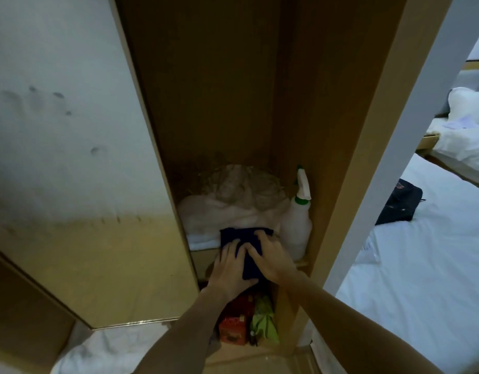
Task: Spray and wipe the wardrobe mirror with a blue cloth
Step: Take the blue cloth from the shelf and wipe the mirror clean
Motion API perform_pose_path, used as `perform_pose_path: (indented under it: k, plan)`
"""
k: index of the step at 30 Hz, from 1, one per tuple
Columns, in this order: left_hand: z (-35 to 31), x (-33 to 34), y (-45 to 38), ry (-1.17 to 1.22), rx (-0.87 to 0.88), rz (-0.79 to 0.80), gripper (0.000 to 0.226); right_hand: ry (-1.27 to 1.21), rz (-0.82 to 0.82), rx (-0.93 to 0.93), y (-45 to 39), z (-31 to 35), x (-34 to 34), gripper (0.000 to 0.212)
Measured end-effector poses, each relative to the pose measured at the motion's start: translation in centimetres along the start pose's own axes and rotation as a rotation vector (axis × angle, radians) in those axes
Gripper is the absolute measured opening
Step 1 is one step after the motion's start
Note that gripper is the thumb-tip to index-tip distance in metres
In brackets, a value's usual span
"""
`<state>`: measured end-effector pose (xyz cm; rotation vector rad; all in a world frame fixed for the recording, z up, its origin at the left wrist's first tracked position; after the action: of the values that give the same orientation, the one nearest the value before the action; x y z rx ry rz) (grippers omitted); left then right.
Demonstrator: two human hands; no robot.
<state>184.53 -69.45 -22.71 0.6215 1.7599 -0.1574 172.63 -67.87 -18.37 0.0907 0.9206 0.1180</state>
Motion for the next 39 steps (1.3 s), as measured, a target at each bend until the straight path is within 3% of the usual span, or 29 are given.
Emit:
perform_pose_path:
  k: [5,7,14,19,25,31,39]
  plan:
    - [1.6,3.8,0.2,-0.053,-0.054,0.052,0.094,0.504,0.103,-0.088,1.3,-4.0,4.6,0.06]
    - [1.9,4.0,0.1,-0.035,-0.059,0.013,0.084,0.579,0.152,-0.085,1.3,-5.1,5.8,0.067]
    - [2.4,2.8,-0.8,-0.098,0.036,-0.231,0.055,0.607,0.118,-0.122,0.1,-5.9,5.8,0.077]
    - [2.4,0.8,-1.1,-0.014,0.025,-0.247,0.032,0.468,0.078,-0.085,0.0,-3.8,3.0,0.04]
    - [0.5,-5.9,-1.9,0.1,0.002,-0.258,0.034,0.357,-0.05,-0.128,-0.3,-0.8,-2.4,0.04]
    - [-0.1,-12.6,-1.0,0.14,0.006,-0.158,0.037,0.306,-0.109,-0.194,0.3,2.5,-7.3,0.042]
    - [-2.5,-18.2,5.1,0.087,0.151,-0.287,0.026,0.358,-0.22,-0.341,4.6,7.2,-12.5,0.042]
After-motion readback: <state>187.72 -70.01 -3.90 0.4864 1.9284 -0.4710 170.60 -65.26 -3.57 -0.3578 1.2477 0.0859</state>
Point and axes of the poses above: each hand's wrist, its own y-axis away from the middle knuckle, its own x-axis out of the palm, z = x × y, the point moved 6 cm from there along -y, towards the middle knuckle, and after that the axes turned 11 degrees about z, right-handed, at the moved point
